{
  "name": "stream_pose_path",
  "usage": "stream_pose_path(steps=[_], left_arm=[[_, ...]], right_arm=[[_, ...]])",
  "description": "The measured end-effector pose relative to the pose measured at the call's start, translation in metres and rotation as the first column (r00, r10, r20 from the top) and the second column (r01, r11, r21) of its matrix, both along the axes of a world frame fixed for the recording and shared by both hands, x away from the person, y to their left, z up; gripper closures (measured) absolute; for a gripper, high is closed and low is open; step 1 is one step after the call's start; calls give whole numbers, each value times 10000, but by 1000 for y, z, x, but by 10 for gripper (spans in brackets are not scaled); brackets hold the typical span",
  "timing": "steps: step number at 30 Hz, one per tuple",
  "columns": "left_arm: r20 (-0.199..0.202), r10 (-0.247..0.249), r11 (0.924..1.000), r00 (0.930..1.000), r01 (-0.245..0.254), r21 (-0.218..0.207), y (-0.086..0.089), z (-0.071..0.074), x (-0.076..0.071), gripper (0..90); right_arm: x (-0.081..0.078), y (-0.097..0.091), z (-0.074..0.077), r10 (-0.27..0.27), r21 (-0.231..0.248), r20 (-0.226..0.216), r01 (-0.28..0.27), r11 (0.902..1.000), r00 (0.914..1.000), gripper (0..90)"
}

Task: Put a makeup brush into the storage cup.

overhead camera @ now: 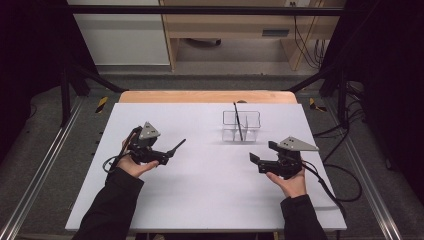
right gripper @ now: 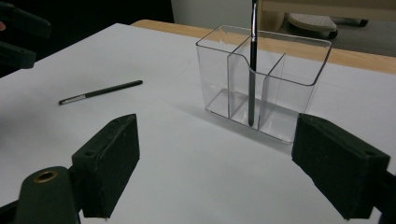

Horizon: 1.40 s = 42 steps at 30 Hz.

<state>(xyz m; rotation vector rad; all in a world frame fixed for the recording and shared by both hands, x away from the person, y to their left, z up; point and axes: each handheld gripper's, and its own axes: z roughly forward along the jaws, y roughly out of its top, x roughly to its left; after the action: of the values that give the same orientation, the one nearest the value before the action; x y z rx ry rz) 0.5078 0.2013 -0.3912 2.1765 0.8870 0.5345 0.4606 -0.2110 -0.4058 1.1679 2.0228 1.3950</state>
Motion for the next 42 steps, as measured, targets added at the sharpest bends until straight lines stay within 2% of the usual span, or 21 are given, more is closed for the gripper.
stream_pose_path(steps=[10, 17, 24, 29, 31, 39, 42], left_arm=[[-503, -6, 9992, 9987, 26, 390, -8, -15, 16, 171], [-877, 227, 9980, 9959, -174, 609, -7, -24, 24, 222], [-1444, 455, 9951, 9885, -322, 936, -6, -36, 34, 342], [-1772, 455, 9928, 9831, -248, 1173, -8, -43, 37, 403], [-1947, 366, 9918, 9802, -118, 1271, -9, -47, 39, 457], [-2146, 513, 9835, 9753, -120, 1803, -14, -60, 43, 543], [-2304, 629, 9835, 9711, -211, 1796, -12, -62, 45, 590]], right_arm=[[0, 1, 0, 52, 30, -23, -52, 10000, 10000, 155], [-1, 0, 0, 75, 26, 31, -75, 10000, 10000, 156], [-1, 1, 0, 105, -2, 1, -105, 9999, 9999, 158], [-1, 1, 0, 119, 23, 4, -119, 9999, 9999, 158], [-2, 0, 1, 136, 80, 35, -136, 9999, 9999, 158], [-1, 1, 0, 156, 76, 22, -156, 9998, 9999, 158], [-1, 1, -1, 161, 53, -9, -161, 9999, 9999, 159]])
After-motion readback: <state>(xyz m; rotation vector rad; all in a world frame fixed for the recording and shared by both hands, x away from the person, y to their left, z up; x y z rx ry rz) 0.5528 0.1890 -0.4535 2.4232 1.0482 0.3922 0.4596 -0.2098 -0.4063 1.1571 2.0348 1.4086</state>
